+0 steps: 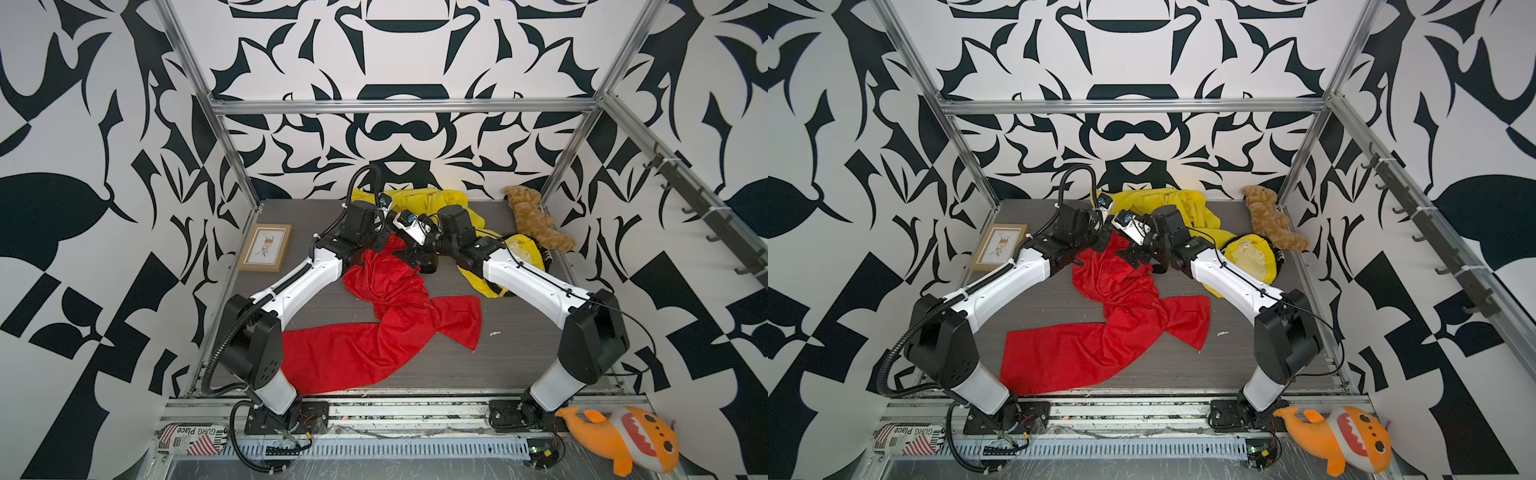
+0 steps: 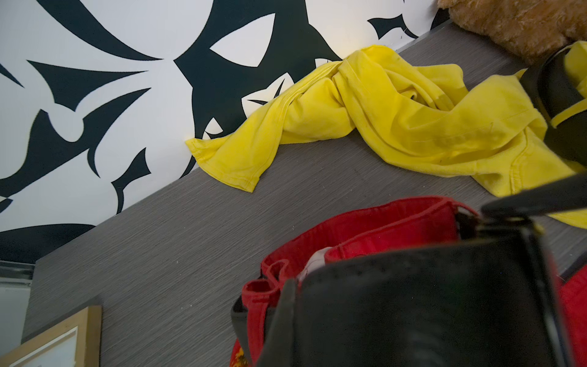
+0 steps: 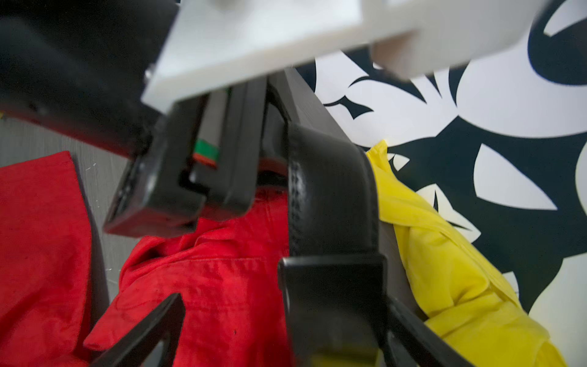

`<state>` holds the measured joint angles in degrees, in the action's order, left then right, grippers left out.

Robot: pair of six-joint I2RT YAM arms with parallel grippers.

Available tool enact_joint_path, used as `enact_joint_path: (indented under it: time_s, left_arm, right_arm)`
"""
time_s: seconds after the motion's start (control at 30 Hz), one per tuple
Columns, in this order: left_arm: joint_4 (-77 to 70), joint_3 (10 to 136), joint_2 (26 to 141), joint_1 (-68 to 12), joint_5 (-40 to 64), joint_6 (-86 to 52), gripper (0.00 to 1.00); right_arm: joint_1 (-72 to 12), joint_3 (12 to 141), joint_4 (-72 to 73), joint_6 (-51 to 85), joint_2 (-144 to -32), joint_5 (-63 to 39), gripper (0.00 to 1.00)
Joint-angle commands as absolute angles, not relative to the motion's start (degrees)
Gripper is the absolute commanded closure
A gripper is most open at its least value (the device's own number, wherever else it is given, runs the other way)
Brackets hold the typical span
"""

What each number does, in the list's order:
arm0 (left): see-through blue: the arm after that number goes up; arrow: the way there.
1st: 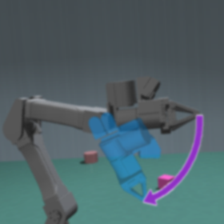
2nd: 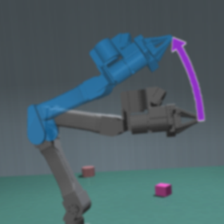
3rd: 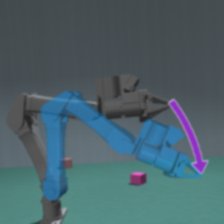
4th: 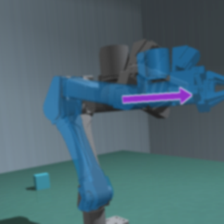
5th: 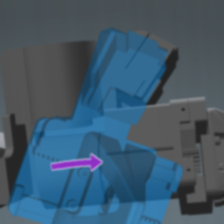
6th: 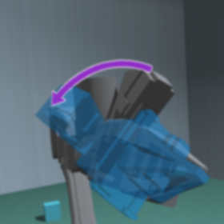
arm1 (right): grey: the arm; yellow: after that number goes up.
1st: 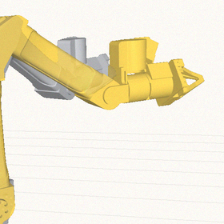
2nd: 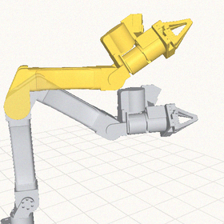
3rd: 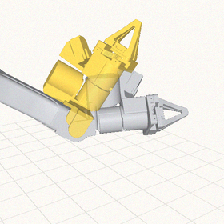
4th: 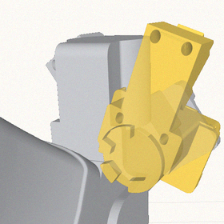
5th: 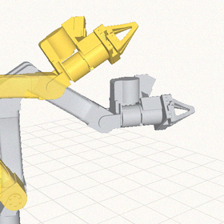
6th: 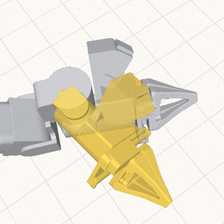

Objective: Remove the belt from the trousers

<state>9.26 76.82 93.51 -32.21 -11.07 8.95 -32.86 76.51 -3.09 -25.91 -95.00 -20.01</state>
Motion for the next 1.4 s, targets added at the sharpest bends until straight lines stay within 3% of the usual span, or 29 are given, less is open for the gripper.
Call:
enact_joint_path:
  time_s: [0.0,0.73,0.87,1.2,1.37]
  left_arm:
    - [7.02,79.42,92.74,-32.28,-9.39,8.63,1.00]
    - [6.07,77.33,91.76,-32.26,-10.06,6.70,1.00]
    - [6.07,76.82,91.69,-32.31,-10.38,6.34,1.00]
    - [6.33,74.33,92.27,-31.77,-14.61,4.82,1.00]
    - [7.13,73.10,93.10,-30.50,-16.48,2.21,1.00]
  right_arm:
    - [-33.51,76.49,6.81,-29.31,-95.30,-17.62,0.06]
    - [-32.72,76.38,10.51,-29.71,-97.75,-19.31,0.36]
    - [-32.35,76.03,10.84,-28.93,-97.48,-19.85,0.47]
    - [-30.78,74.59,10.32,-27.83,-95.94,-21.69,0.91]
    - [-30.17,73.66,9.08,-26.99,-93.87,-22.74,1.00]
